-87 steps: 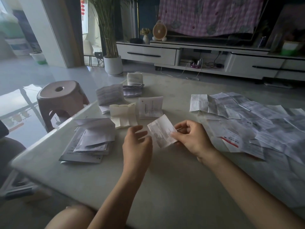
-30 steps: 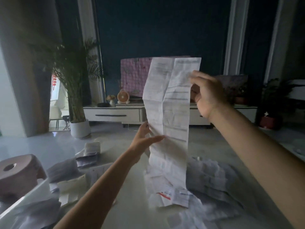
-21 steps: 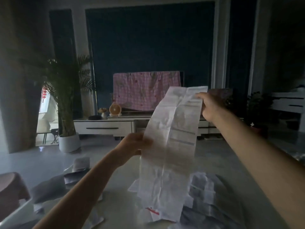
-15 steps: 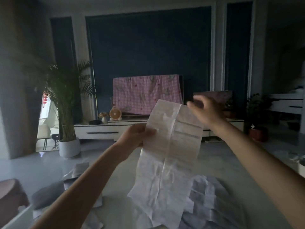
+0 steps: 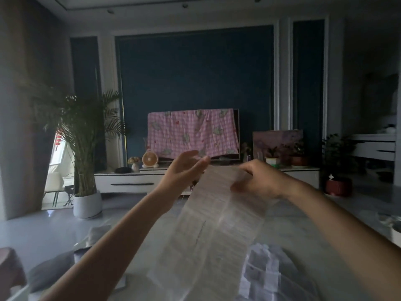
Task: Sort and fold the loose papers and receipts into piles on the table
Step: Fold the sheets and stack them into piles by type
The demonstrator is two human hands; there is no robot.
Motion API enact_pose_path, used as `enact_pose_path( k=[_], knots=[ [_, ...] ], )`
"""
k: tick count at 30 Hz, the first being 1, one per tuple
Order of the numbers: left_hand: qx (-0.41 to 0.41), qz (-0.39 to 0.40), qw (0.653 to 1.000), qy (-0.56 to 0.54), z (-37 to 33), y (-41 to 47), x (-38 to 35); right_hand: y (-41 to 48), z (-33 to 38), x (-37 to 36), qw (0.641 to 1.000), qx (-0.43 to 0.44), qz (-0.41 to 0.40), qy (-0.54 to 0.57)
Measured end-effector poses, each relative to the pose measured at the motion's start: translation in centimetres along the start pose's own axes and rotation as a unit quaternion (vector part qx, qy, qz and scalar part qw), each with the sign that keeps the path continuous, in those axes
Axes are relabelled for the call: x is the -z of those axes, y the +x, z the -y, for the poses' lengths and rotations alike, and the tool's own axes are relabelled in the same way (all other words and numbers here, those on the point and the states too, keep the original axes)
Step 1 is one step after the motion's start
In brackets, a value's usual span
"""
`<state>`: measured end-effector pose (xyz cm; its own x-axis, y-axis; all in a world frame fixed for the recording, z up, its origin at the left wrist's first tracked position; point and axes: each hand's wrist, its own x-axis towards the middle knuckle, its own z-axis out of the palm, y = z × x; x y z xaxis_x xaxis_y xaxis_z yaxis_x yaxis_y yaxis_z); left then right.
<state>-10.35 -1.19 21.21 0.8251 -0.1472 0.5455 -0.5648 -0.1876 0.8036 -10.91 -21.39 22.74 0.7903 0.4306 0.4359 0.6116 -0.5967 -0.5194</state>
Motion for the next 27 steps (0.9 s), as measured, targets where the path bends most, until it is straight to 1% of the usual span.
enact_pose_path(
  k=[2,4,6,10,15,17,19,20,23,24,27],
  knots=[
    [-0.015,0.078,0.995,0.055,-0.5,-0.2,0.7,-0.2,-0.1,0.9,0.999,-0.005,0.032,0.024],
    [-0.014,0.140,0.987,0.076,-1.3,-0.6,0.8,-0.3,-0.2,1.7,0.996,-0.020,0.063,0.053],
    [-0.012,0.155,0.985,0.079,-1.6,-0.7,0.3,-0.4,-0.3,2.1,0.994,-0.028,0.089,0.059],
    [0.013,0.125,0.991,0.038,-1.5,-0.8,-0.7,-0.9,-0.4,1.9,0.992,-0.034,0.101,0.073],
    [0.017,0.040,0.999,0.013,-0.5,-0.9,-1.0,-1.2,-1.0,1.3,0.992,-0.027,0.068,0.102],
    [0.021,0.023,0.999,0.015,-0.1,-0.9,-1.1,-1.3,-1.2,1.2,0.992,-0.024,0.064,0.110],
    [0.038,0.024,0.999,0.014,0.1,-1.0,-0.8,-1.3,-1.3,1.3,0.991,-0.027,0.064,0.116],
    [0.049,0.040,0.998,0.012,0.1,-1.1,-0.7,-1.4,-1.2,1.3,0.991,-0.027,0.071,0.106],
    [0.083,0.140,0.987,0.003,-0.3,-1.6,-0.9,-1.4,-1.0,0.8,0.992,-0.025,0.106,0.062],
    [0.093,0.143,0.985,0.005,-0.4,-1.7,-1.1,-1.3,-0.9,0.6,0.992,-0.024,0.110,0.056],
    [0.107,0.070,0.991,0.033,-0.4,-1.5,-1.5,-1.3,-1.0,0.2,0.993,-0.024,0.098,0.062]
  ],
)
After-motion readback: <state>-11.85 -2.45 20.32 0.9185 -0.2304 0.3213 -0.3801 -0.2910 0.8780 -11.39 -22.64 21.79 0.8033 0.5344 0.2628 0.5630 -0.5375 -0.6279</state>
